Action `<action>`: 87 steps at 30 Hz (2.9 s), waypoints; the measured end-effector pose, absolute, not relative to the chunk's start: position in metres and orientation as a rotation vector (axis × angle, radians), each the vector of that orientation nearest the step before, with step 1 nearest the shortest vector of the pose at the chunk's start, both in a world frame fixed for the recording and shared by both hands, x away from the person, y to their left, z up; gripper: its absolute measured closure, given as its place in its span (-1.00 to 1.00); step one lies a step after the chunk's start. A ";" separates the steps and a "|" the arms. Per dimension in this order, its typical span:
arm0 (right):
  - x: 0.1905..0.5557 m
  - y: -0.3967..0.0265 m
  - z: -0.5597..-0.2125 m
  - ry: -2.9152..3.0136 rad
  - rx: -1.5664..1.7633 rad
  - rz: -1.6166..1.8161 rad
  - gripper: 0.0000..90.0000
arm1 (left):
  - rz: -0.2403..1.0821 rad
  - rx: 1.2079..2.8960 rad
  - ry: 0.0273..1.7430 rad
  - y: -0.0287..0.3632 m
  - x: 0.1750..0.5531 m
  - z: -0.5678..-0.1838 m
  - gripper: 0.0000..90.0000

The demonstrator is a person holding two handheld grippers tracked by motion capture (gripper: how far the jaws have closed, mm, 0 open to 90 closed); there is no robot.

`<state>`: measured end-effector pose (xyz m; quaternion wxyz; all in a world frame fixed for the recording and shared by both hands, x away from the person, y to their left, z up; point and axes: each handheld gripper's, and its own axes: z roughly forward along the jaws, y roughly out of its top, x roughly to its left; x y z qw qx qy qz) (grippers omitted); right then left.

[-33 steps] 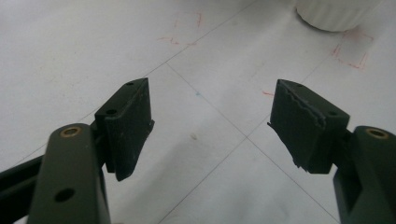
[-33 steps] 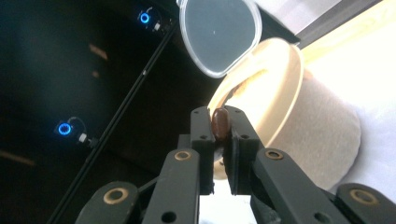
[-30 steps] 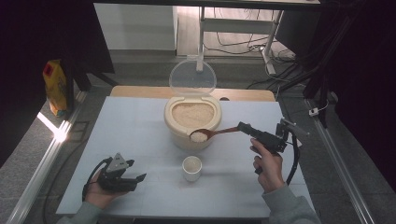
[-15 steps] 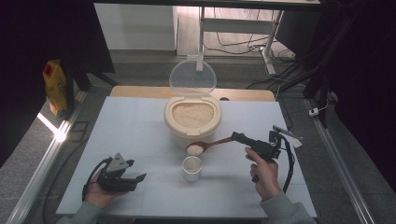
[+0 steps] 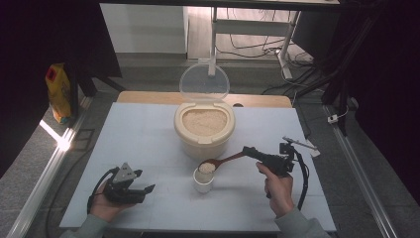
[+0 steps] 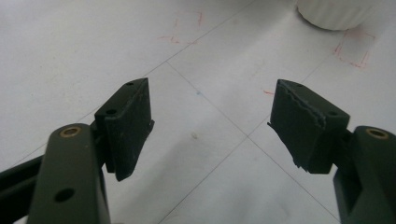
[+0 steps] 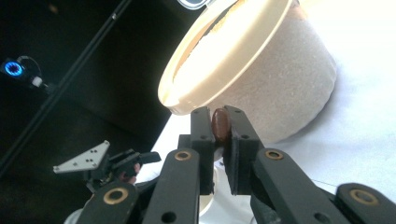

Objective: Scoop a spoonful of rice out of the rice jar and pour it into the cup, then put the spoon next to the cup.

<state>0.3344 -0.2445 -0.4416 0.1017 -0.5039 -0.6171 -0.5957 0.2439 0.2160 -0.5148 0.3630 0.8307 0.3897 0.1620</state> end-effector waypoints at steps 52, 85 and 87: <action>0.309 -0.246 -0.414 -2.211 -1.261 -1.970 0.84 | 0.421 2.140 1.008 0.217 0.245 -0.515 -0.36; 0.305 -0.251 -0.426 -2.298 -1.111 -1.524 0.84 | 0.419 2.148 1.004 0.215 0.246 -0.515 -0.36; 0.306 -0.246 -0.429 -2.299 -1.100 -1.489 0.84 | 0.420 2.148 1.006 0.215 0.246 -0.515 -0.36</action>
